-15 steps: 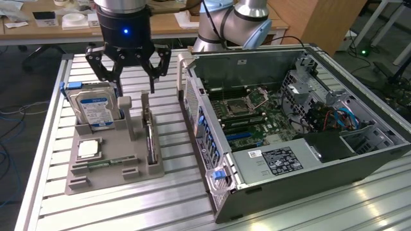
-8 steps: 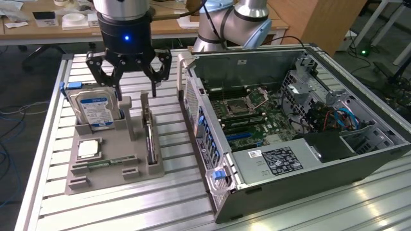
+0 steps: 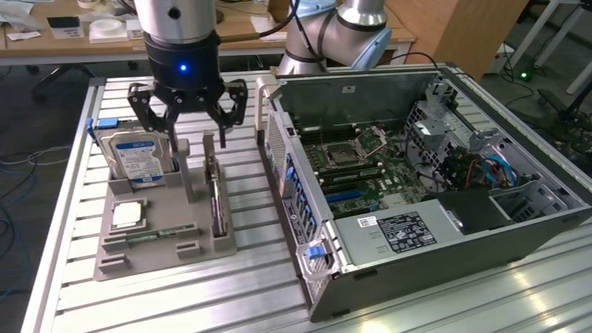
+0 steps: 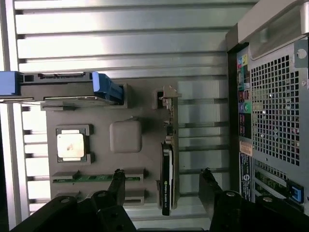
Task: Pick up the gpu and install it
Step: 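Pick up the gpu and move the gpu toward the slot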
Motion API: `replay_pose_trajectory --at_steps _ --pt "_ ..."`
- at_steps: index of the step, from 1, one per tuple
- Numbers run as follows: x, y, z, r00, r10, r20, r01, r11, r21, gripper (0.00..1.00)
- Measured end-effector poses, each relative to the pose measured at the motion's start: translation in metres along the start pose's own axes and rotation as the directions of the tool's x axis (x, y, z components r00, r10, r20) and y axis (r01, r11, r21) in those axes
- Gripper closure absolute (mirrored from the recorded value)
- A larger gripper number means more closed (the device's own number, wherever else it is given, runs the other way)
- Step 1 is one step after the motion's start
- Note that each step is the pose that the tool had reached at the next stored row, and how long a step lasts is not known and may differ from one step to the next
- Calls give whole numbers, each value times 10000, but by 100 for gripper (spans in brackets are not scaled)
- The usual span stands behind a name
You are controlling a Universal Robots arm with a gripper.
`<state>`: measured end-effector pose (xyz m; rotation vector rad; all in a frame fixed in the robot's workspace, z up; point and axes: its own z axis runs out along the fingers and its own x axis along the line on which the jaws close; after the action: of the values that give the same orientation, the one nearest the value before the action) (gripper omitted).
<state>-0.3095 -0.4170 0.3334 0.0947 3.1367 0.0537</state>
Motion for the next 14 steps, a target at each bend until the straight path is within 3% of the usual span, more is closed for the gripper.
replay_pose_trajectory --at_steps 14 --pt "-61 -111 227 9998 -186 -8 186 9998 0 28"
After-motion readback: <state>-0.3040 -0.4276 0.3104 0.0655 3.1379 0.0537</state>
